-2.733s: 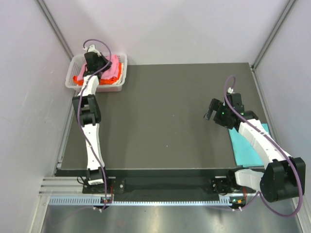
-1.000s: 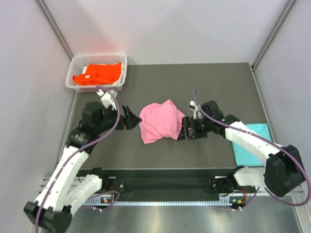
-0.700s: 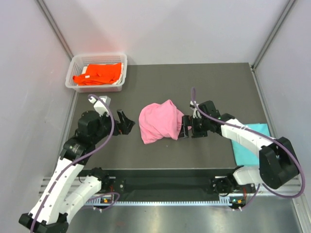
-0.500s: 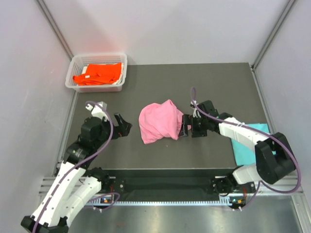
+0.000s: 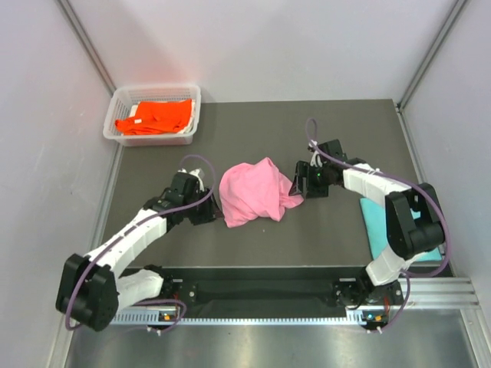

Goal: Fold and stack the t-shirts
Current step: Flatten the tshirt out

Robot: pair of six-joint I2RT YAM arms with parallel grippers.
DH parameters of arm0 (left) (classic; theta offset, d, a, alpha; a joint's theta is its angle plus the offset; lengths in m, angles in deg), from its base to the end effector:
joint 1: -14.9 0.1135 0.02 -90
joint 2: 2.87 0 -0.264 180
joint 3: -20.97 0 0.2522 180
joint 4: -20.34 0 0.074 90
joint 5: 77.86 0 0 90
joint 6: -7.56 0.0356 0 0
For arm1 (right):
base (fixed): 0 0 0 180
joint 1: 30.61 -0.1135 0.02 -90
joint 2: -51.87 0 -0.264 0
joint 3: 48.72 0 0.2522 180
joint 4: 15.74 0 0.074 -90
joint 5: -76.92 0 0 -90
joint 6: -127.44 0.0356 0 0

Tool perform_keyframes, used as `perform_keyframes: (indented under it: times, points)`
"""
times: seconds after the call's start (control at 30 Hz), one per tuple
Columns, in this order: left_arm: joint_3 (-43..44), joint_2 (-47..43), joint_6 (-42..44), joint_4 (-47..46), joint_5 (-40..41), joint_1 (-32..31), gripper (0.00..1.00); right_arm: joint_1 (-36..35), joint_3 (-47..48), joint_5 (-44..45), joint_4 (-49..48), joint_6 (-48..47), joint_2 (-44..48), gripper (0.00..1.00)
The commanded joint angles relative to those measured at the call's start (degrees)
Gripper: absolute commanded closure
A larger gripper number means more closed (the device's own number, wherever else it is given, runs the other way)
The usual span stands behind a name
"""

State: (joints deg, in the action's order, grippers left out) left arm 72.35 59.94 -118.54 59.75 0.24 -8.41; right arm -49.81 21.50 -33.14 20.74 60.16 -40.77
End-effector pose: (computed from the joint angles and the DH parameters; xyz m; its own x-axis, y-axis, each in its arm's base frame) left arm 0.1948 -0.0919 0.2140 -0.8740 -0.2512 -0.4160 -0.0101 0.8652 -0.5013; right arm 0.2989 0.1170 0.1890 -0.9298 0.0604 -0.3630 -0.1270 0.8733 0.4704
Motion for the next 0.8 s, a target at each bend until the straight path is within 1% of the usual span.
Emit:
perform_keyframes:
  times: [0.0, 0.07, 0.1, 0.2, 0.27, 0.33, 0.43, 0.5, 0.57, 0.63, 0.67, 0.73, 0.77]
  points:
    - [0.17, 3.28, -2.66, -7.62, -3.21, -0.77, 0.5, 0.22, 3.3, -3.14, -0.92, -3.47, -1.92, 0.29]
    - [-0.88, 6.53, -3.45, -10.69, -4.27, -1.3, 0.46, 0.13, 3.3, -3.94, -1.62, -3.74, -2.72, 0.28]
    - [-1.24, 7.67, -3.89, -11.93, -5.49, -1.56, 0.45, 0.22, 3.3, -4.03, -1.8, -4.0, -3.42, 0.28]
    - [-1.42, 11.89, -4.42, -14.3, -5.85, -2.35, 0.45, 0.13, 3.73, -4.12, -2.33, -5.32, -4.82, 0.31]
    - [-0.54, 14.7, -4.6, -13.44, -4.36, -2.53, 0.46, 0.13, 3.91, -4.99, -2.94, -6.11, -5.53, 0.34]
    - [0.34, 16.55, -4.68, -11.5, -3.57, -2.62, 0.46, 0.13, 4.35, -5.43, -2.86, -6.54, -6.67, 0.34]
    - [0.34, 17.52, -5.91, -11.67, -2.69, -2.62, 0.44, 0.22, 4.44, -5.35, -3.47, -6.9, -7.64, 0.34]
    - [-0.1, 18.84, -6.79, -12.9, -2.6, -2.71, 0.44, 0.13, 4.79, -5.96, -3.91, -6.9, -8.69, 0.41]
    - [-0.27, 20.42, -7.23, -15.36, -3.47, -2.71, 0.44, 0.22, 5.14, -6.14, -4.0, -6.9, -9.13, 0.45]
    - [-0.27, 22.52, -8.28, -18.25, -4.53, -2.71, 0.47, 0.22, 5.58, -5.35, -3.91, -7.16, -9.4, 0.51]
    - [-0.19, 23.23, -8.64, -19.05, -5.84, -2.71, 0.53, 0.22, 6.02, -5.0, -3.3, -7.25, -9.23, 0.58]
    - [0.51, 24.99, -9.87, -20.46, -7.17, -2.71, 0.63, 0.22, 6.63, -3.68, -1.81, -7.34, -9.22, 0.67]
    - [1.13, 25.34, -9.96, -20.03, -6.82, -2.71, 0.82, 0.22, 7.33, -2.28, -1.19, -7.43, -8.62, 0.8]
